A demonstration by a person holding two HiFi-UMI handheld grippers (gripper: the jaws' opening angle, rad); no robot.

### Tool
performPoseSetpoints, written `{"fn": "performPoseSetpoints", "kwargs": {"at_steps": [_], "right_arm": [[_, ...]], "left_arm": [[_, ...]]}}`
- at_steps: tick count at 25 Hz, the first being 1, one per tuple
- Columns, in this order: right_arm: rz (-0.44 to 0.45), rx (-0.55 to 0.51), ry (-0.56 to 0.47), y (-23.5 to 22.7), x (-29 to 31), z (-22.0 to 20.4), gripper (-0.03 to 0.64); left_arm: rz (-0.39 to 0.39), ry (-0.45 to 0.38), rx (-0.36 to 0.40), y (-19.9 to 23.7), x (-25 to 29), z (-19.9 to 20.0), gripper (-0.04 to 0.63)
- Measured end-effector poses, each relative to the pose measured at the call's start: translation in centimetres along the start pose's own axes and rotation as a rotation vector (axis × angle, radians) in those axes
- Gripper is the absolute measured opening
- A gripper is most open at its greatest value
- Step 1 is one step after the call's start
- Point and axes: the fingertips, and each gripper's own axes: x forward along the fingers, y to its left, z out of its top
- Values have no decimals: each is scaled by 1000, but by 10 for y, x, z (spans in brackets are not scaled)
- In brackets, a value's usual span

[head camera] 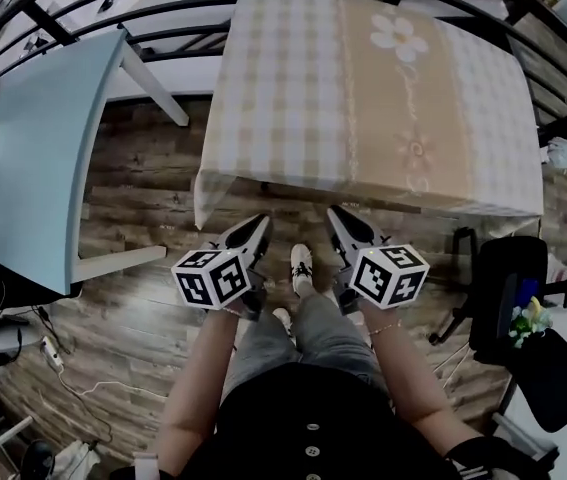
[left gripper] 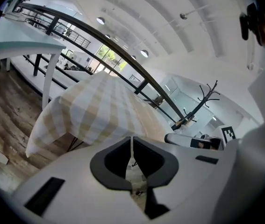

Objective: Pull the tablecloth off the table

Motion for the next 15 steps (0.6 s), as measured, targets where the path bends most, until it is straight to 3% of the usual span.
{"fn": "performPoseSetpoints", "kwargs": {"at_steps": [4, 8, 10, 11, 13, 15], "right_arm": [[24, 137, 35, -20, 18, -5, 100], [51, 247, 49, -37, 36, -6, 118], [34, 324, 30, -48, 43, -4, 172], [14, 363, 13, -55, 44, -3, 213], [-18, 433, -20, -65, 46, -2, 227], [-30, 493, -38, -72, 50, -1, 233]], "left_arm": [[2, 6, -77, 13, 24, 7, 23], [-17, -19, -148, 19, 46, 18, 23], [-9, -26, -186, 24, 55, 19, 28], [4, -25, -206, 28, 59, 18, 62], [38, -16, -241, 35, 65, 16, 178], [63, -23, -284, 40, 71, 18, 221]]}}
